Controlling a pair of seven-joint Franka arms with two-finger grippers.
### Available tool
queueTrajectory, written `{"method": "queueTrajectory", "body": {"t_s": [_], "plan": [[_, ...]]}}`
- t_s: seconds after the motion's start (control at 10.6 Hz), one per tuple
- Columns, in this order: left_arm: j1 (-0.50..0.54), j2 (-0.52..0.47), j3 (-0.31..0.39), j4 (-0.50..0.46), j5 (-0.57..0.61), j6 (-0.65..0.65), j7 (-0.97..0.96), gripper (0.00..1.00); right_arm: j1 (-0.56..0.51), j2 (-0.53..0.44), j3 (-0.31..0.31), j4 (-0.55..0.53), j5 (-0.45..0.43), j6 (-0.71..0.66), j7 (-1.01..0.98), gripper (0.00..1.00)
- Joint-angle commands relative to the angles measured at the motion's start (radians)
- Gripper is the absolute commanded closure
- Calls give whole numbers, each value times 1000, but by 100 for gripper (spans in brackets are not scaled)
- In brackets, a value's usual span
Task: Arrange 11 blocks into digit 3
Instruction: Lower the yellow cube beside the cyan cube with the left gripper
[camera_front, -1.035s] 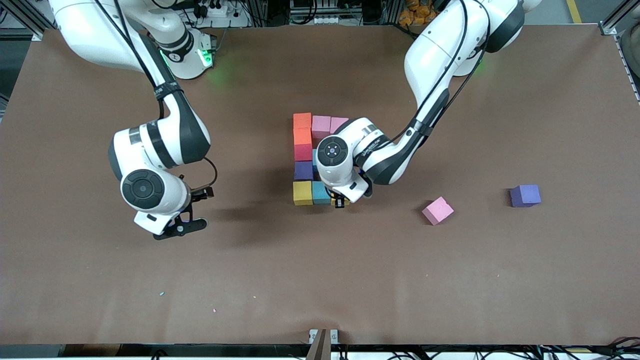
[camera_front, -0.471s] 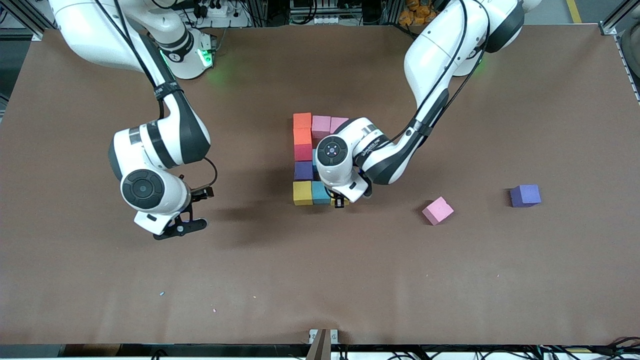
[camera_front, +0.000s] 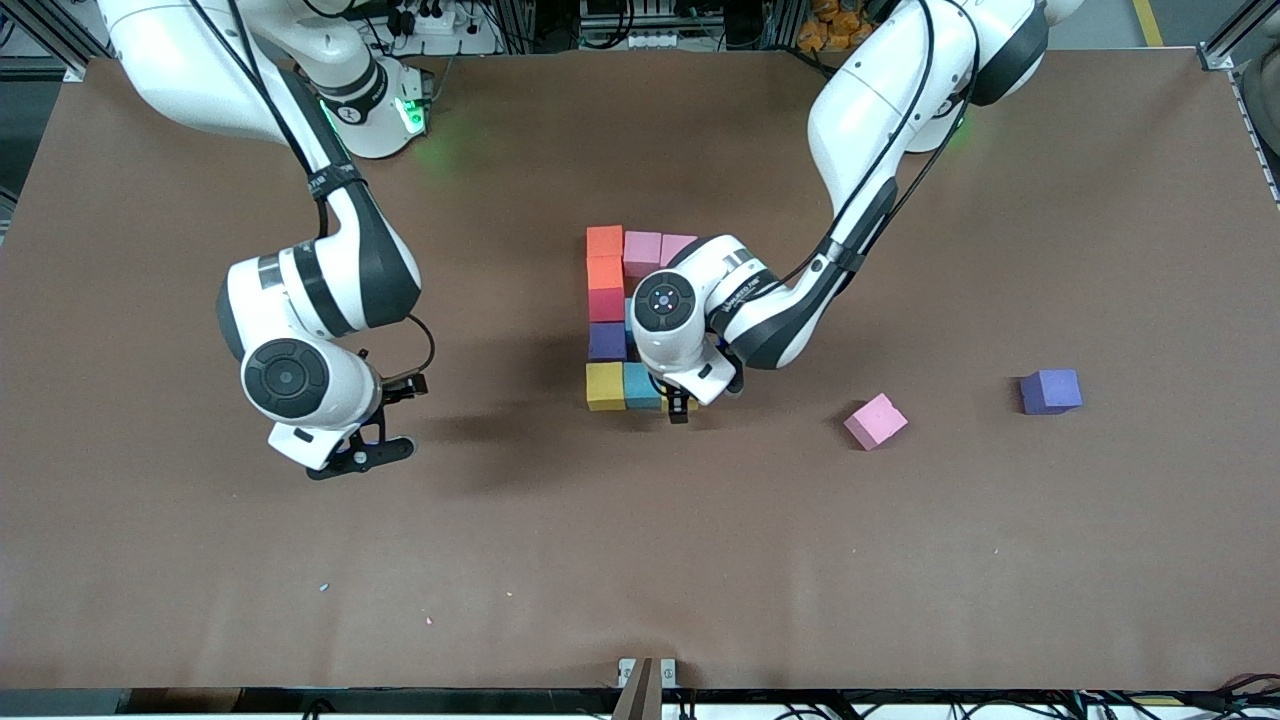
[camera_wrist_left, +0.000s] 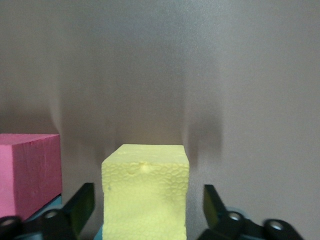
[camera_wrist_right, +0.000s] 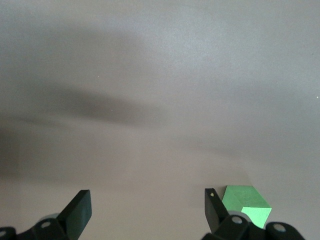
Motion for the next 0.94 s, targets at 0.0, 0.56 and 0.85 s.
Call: {"method": "queueTrajectory", "body": {"t_s": [0.0,0.56,0.85], "plan": [[-13,-5,12,13,-13,-5,13,0,-3,-29,4,-23,14,-6,-12,0],[-13,-48,-1,8,-8,-34,15,0,-22,-53,16,-23,14,-4,-10,0],[-9,-93,-20,7,-8,-78,21,0,-37,-59,34,-25,14,-6,-12,0]]}}
